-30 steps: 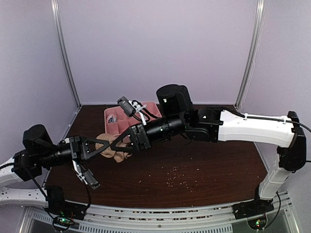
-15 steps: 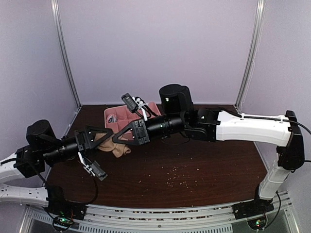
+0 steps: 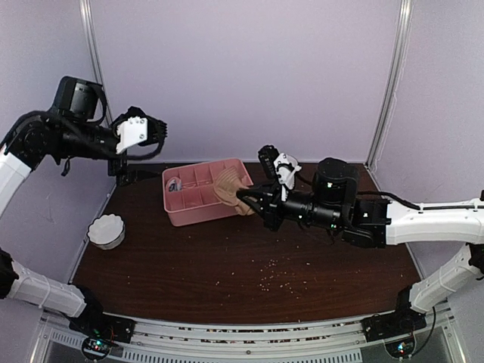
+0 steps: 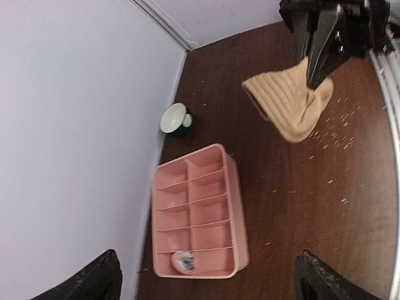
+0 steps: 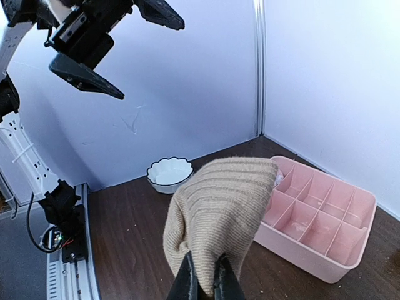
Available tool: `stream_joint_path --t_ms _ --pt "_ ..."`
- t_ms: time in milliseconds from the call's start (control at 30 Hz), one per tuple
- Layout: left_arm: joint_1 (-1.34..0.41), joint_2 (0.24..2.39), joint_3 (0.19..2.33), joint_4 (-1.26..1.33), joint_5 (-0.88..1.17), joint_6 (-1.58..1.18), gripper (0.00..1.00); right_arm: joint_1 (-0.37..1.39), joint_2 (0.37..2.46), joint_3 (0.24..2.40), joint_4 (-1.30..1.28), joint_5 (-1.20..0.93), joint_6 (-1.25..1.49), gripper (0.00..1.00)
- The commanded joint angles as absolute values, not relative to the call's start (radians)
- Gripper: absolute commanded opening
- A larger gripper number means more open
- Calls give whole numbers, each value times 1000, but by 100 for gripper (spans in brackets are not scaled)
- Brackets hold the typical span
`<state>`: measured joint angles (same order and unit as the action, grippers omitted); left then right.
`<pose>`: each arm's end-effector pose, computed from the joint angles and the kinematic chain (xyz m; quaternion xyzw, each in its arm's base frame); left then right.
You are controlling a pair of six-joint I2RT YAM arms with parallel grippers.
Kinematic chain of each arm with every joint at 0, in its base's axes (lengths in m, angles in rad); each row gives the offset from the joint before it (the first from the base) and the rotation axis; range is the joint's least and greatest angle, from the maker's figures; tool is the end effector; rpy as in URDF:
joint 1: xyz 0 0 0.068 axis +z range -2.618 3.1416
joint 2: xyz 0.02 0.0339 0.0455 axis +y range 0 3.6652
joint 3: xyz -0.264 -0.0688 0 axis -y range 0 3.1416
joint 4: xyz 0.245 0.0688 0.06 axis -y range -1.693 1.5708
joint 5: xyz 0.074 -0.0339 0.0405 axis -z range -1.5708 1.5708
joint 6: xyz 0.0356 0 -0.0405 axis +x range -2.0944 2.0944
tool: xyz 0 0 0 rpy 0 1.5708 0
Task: Roll the socks
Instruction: Pass from the left arm to the right, then pass from the right arm to the left
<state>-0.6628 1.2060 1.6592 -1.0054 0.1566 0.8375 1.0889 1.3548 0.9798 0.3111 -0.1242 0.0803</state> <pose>0.1643 -0.1353 0.4641 0.6213 0.6108 -0.0256 0.4902 0.1455 0.2878 0.3305 -0.3889 0.6168 0.4146 0.5445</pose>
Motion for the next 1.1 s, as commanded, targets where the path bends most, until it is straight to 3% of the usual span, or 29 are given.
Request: stream_joint_path --t_ms 0,200,500,833,1000,1067 --pt "-580 1372 1877 -1298 646 400 98 1109 1366 988 546 -93 -11 0" --pt "-556 1428 1876 -1224 912 235 98 1160 1442 1097 569 -167 -10 0" --pt "-557 1374 1732 -994 1057 68 98 1173 1509 1179 590 -285 49 0" --pt "-558 1362 1706 -958 1198 107 97 1170 1569 1208 662 -427 161 0" --pt "-558 1355 1708 -1033 1170 204 79 1166 1559 1193 658 -411 166 0" --pt "-558 1360 1725 -1112 1135 277 76 1166 1556 1190 646 -405 162 0"
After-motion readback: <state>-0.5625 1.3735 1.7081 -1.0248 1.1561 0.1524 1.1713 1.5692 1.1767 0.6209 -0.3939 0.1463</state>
